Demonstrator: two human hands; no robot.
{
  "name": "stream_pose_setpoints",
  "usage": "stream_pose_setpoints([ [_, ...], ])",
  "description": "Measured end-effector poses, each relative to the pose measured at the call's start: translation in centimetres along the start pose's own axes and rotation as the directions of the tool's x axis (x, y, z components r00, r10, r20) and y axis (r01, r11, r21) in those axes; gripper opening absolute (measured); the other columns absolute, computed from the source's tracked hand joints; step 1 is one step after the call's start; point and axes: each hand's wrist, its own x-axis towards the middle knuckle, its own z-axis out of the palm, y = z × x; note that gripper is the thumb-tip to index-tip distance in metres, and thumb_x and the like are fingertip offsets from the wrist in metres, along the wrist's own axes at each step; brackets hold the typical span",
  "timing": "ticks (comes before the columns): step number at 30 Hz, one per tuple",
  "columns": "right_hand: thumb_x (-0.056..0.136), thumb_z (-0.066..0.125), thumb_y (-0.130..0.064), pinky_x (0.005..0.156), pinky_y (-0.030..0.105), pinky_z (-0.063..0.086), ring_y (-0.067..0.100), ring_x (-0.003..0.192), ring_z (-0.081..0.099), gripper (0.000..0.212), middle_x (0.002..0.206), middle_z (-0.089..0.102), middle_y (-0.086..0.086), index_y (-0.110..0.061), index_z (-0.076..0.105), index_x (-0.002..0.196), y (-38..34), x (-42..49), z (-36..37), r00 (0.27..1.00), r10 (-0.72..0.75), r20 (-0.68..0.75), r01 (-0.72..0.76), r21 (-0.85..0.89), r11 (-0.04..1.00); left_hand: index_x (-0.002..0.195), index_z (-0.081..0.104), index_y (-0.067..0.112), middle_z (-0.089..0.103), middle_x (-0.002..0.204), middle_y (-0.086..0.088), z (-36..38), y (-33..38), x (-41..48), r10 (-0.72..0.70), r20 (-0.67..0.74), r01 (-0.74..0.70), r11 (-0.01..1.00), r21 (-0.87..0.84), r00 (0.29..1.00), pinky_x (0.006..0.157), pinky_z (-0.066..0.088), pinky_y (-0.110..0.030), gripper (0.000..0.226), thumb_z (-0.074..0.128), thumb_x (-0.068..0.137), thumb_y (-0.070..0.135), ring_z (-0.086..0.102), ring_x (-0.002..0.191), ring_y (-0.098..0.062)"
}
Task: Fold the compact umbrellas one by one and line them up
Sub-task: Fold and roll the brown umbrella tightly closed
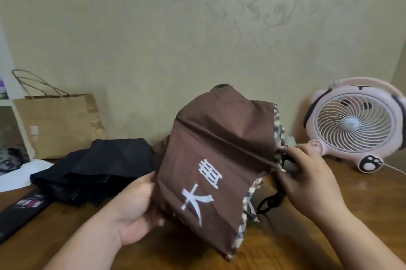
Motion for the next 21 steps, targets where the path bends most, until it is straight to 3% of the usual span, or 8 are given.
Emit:
stream_pose_setpoints([
  [2, 0.075, 0.083, -0.015, 0.072, 0.041, 0.048, 0.022, 0.091, 0.056, 0.036, 0.096, 0.052, -0.008, -0.031, 0.062, 0.099, 0.2, -0.1, 0.0, 0.992, 0.093, 0.090, -0.093, 0.001, 0.996, 0.107, 0.078, 0.010, 0.071, 0.112, -0.030, -0.6, -0.2, 0.2, 0.012, 0.000, -0.012, 0.995, 0.097, 1.000, 0.061, 0.050, -0.043, 0.031, 0.074, 0.077, 0.006, 0.057, 0.101, -0.051],
  [4, 0.076, 0.084, -0.024, 0.077, 0.041, 0.050, 0.020, 0.093, 0.060, 0.033, 0.095, 0.058, -0.011, -0.037, 0.059, 0.093, 0.3, -0.3, 0.0, 0.953, 0.185, 0.238, -0.190, -0.003, 0.982, 0.100, 0.080, 0.011, 0.071, 0.098, -0.025, -1.4, -0.1, 0.6, 0.040, -0.028, -0.036, 0.990, 0.135, 0.999, 0.050, 0.038, -0.034, 0.020, 0.063, 0.091, 0.009, 0.055, 0.085, -0.038],
  [8, 0.071, 0.081, -0.044, 0.081, 0.034, 0.055, 0.009, 0.092, 0.062, 0.033, 0.098, 0.065, -0.015, -0.035, 0.060, 0.096, -0.4, -0.8, 0.3, 0.777, 0.312, 0.546, -0.274, -0.153, 0.950, 0.105, 0.072, 0.000, 0.070, 0.094, -0.016, -2.3, 0.0, 1.9, 0.075, -0.216, -0.003, 0.948, 0.318, 0.974, 0.053, 0.040, -0.034, 0.026, 0.056, 0.099, 0.020, 0.058, 0.075, -0.029],
  [11, 0.071, 0.079, -0.053, 0.074, 0.030, 0.056, 0.008, 0.080, 0.065, 0.037, 0.092, 0.068, -0.009, -0.032, 0.062, 0.095, -1.7, -0.8, 0.5, 0.645, 0.350, 0.679, -0.313, -0.183, 0.932, 0.097, 0.070, 0.017, 0.073, 0.094, -0.012, -2.6, -0.5, 2.5, 0.195, -0.410, 0.092, 0.806, 0.584, 0.891, 0.066, 0.061, -0.045, 0.012, 0.058, 0.094, 0.017, 0.069, 0.082, -0.029],
  [13, 0.076, 0.079, -0.055, 0.061, 0.029, 0.057, 0.012, 0.068, 0.069, 0.035, 0.084, 0.072, -0.004, -0.029, 0.066, 0.095, -2.6, -0.8, 0.5, 0.532, 0.359, 0.767, -0.380, -0.163, 0.911, 0.097, 0.064, 0.017, 0.069, 0.100, -0.010, -2.1, -0.5, 2.5, 0.253, -0.468, 0.078, 0.812, 0.579, 0.847, 0.080, 0.061, -0.051, 0.013, 0.052, 0.096, 0.014, 0.068, 0.091, -0.031],
  [16, 0.085, 0.077, -0.051, 0.047, 0.030, 0.052, 0.019, 0.049, 0.062, 0.035, 0.065, 0.064, 0.003, -0.018, 0.069, 0.094, -3.5, -0.6, 0.4, 0.416, 0.401, 0.817, -0.563, -0.115, 0.819, 0.094, 0.060, 0.007, 0.069, 0.097, -0.014, -1.5, 0.0, 2.0, 0.233, -0.487, -0.012, 0.910, 0.415, 0.841, 0.077, 0.055, -0.048, 0.022, 0.051, 0.101, 0.026, 0.067, 0.088, -0.033],
  [19, 0.087, 0.077, -0.044, 0.046, 0.028, 0.048, 0.018, 0.049, 0.056, 0.038, 0.062, 0.059, 0.007, -0.006, 0.069, 0.089, -3.0, -0.6, 0.4, 0.414, 0.412, 0.811, -0.653, -0.050, 0.756, 0.104, 0.062, 0.019, 0.074, 0.095, -0.007, -1.3, 0.2, 1.6, 0.240, -0.418, -0.042, 0.902, 0.430, 0.876, 0.079, 0.059, -0.048, 0.045, 0.077, 0.082, 0.056, 0.074, 0.084, -0.027],
  [21, 0.086, 0.078, -0.042, 0.050, 0.033, 0.050, 0.015, 0.051, 0.059, 0.029, 0.064, 0.068, 0.004, -0.014, 0.072, 0.084, -2.5, -0.7, 0.6, 0.511, 0.380, 0.771, -0.591, -0.006, 0.807, 0.111, 0.057, 0.027, 0.073, 0.101, -0.003, -1.5, -0.1, 1.6, 0.268, -0.368, -0.017, 0.827, 0.563, 0.890, 0.078, 0.061, -0.046, 0.052, 0.090, 0.072, 0.041, 0.076, 0.080, -0.020],
])
